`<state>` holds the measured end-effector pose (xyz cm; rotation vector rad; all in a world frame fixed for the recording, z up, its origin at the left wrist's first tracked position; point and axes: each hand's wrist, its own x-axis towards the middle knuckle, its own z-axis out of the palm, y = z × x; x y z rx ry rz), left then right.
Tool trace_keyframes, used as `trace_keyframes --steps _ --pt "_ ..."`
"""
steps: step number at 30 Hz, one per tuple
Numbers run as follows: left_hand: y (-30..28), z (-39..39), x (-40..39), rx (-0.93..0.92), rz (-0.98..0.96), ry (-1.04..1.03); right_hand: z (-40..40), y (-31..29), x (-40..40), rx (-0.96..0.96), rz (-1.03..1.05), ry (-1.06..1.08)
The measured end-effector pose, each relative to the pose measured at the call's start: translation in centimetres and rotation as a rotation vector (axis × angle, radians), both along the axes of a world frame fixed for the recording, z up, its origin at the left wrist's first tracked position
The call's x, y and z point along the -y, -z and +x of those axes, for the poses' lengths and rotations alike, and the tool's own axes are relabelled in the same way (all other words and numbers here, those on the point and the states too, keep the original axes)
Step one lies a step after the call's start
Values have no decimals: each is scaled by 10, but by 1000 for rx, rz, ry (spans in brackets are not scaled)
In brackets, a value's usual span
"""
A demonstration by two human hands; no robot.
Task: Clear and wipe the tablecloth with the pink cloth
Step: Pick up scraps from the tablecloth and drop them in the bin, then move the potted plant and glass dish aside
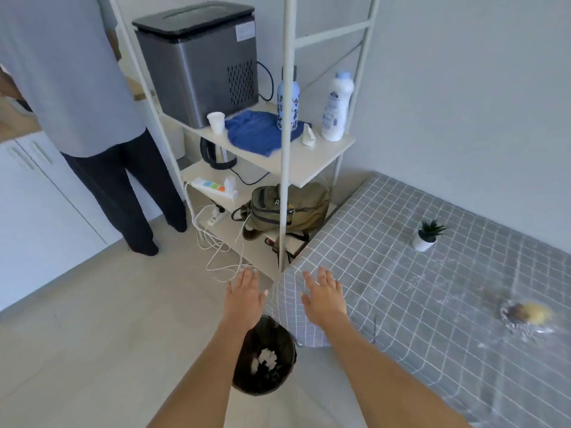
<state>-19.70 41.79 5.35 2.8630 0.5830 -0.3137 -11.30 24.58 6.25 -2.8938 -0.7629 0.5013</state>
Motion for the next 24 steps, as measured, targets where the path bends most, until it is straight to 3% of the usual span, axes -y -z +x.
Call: trace_keyframes --steps 14,24 --pt "-57 133 162 72 39 336 64 -40 188 69 42 343" --pt "-46 177 304 43 20 495 74 -26 334 56 5 524"
